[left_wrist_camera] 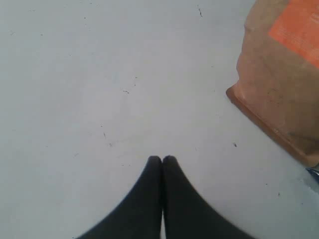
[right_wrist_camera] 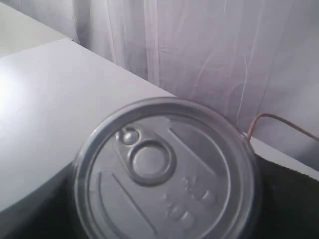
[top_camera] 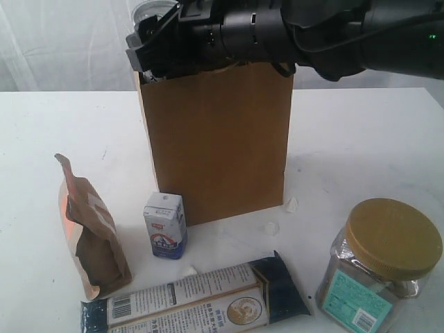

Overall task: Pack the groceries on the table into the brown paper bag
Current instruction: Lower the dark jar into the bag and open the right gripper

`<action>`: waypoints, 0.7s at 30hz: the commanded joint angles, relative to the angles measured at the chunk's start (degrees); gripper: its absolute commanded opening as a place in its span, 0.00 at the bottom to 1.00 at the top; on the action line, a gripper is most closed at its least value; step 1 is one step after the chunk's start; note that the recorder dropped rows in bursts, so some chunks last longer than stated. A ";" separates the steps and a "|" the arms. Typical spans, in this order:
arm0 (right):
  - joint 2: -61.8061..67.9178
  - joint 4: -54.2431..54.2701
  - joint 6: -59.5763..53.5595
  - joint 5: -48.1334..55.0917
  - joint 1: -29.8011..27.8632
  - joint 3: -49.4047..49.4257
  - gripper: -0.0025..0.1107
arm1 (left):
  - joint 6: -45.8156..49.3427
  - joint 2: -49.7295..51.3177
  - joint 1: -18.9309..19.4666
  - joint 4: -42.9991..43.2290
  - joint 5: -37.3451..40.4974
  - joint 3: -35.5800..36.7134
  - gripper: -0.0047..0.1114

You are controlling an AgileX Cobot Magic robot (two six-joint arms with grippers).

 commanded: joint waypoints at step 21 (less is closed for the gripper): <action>-0.96 0.42 3.14 0.30 -0.25 -0.24 0.79 | -0.05 -0.22 -0.42 0.17 1.79 0.16 0.04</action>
